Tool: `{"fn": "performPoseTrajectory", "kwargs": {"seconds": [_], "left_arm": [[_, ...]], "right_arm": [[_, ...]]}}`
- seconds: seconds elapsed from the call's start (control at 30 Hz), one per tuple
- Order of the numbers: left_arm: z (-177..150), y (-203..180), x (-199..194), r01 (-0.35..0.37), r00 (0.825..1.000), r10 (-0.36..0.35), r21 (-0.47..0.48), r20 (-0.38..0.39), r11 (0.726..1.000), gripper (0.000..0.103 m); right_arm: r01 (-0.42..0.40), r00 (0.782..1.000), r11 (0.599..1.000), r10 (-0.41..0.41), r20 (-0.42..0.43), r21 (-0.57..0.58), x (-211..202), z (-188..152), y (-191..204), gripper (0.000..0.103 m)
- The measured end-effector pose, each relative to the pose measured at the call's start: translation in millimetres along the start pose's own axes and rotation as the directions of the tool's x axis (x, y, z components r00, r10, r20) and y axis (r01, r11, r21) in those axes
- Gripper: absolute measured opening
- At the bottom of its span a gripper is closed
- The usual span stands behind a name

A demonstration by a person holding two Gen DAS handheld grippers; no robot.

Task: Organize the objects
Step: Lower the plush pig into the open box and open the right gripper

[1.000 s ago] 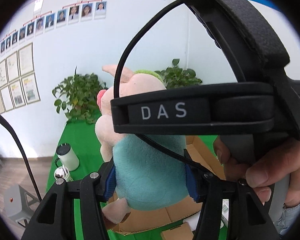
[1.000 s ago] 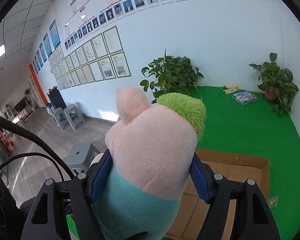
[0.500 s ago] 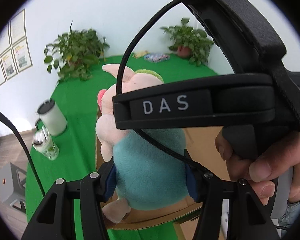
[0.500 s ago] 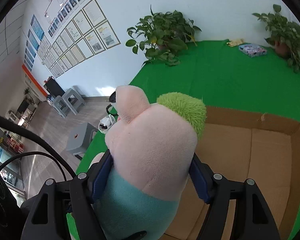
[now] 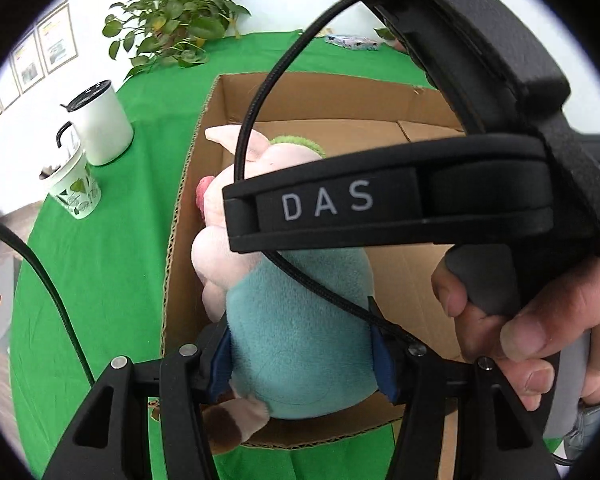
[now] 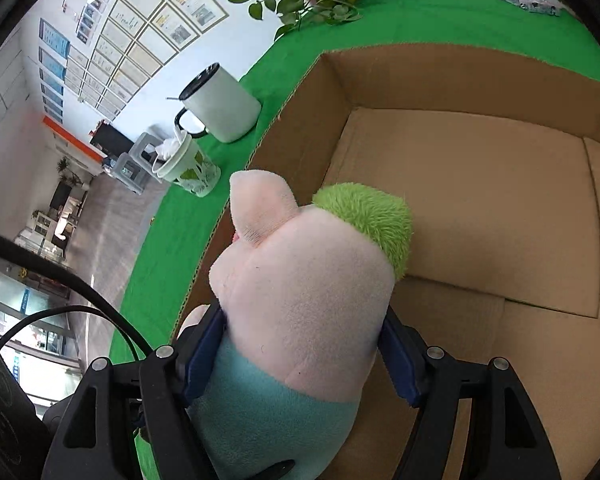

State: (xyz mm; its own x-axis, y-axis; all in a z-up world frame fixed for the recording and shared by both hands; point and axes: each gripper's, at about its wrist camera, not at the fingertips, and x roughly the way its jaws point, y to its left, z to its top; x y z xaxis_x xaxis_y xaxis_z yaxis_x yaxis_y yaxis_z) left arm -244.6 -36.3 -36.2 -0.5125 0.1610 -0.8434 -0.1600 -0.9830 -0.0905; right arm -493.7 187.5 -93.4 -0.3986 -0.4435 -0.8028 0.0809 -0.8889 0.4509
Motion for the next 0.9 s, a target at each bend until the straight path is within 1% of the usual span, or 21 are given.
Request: {"fn": "performPoseTrajectory", "kwargs": {"seconds": [0.07,0.1,0.2,0.33,0.43,0.6,0.63,0.7,0.73,0.8,0.87,0.9], "left_arm": [[0.2,1.5,-0.1,0.0,1.0,0.0,-0.02,-0.005,1.0,0.056],[0.1,1.8,0.3,-0.003,1.0,0.002,-0.031,-0.009,1.0,0.056],[-3.2,1.0,-0.4,-0.017,1.0,0.016,-0.048,-0.013,0.999,0.058],[-7.5,7.1,-5.2,-0.011,1.0,0.009,-0.097,-0.019,0.995,0.061],[-8.0,6.4,-6.4,-0.018,1.0,0.016,-0.089,-0.024,0.996,0.063],[-11.5,13.0,-6.3,0.022,0.999,-0.025,-0.144,-0.023,0.989,0.072],[-11.9,13.2,-6.9,0.025,0.999,-0.029,-0.143,-0.026,0.989,0.075],[-15.2,12.0,-9.6,0.027,0.999,-0.032,-0.145,-0.028,0.989,0.077],[-16.4,15.2,-9.4,0.039,0.999,-0.044,-0.152,-0.028,0.988,0.077],[-16.5,17.9,-10.9,0.058,0.997,-0.065,-0.165,-0.034,0.985,0.077],[-18.0,14.2,-17.5,0.051,0.998,-0.056,-0.149,-0.03,0.987,0.077],[-19.0,11.1,-22.5,0.046,0.999,-0.049,-0.136,-0.021,0.99,0.077]], "right_arm": [[-0.017,1.0,1.0,0.017,0.006,-0.008,8.4,1.4,-3.6,0.07],[-0.022,1.0,1.0,0.022,0.005,-0.008,-0.8,-0.6,5.3,0.07],[-0.032,0.999,0.999,0.032,-0.004,-0.012,1.9,1.7,9.6,0.07],[-0.058,0.998,0.998,0.057,-0.024,-0.028,5.5,-0.9,10.5,0.071],[-0.079,0.997,0.997,0.079,-0.026,-0.018,8.7,-1.2,11.3,0.075],[-0.108,0.994,0.994,0.108,-0.032,0.014,15.9,0.5,8.6,0.087],[-0.104,0.994,0.994,0.105,-0.037,0.015,15.9,2.0,9.9,0.088],[-0.097,0.994,0.995,0.098,-0.047,0.023,9.3,4.4,12.3,0.089],[-0.1,0.995,0.995,0.101,-0.028,0.024,0.1,5.9,13.0,0.089],[-0.104,0.994,0.994,0.103,0.044,0.031,-30.8,7.2,11.5,0.089],[-0.114,0.99,0.992,0.109,0.092,0.054,-55.6,7.9,12.5,0.089],[-0.102,0.989,0.993,0.095,0.115,0.055,-70.0,5.7,14.0,0.09]]}}
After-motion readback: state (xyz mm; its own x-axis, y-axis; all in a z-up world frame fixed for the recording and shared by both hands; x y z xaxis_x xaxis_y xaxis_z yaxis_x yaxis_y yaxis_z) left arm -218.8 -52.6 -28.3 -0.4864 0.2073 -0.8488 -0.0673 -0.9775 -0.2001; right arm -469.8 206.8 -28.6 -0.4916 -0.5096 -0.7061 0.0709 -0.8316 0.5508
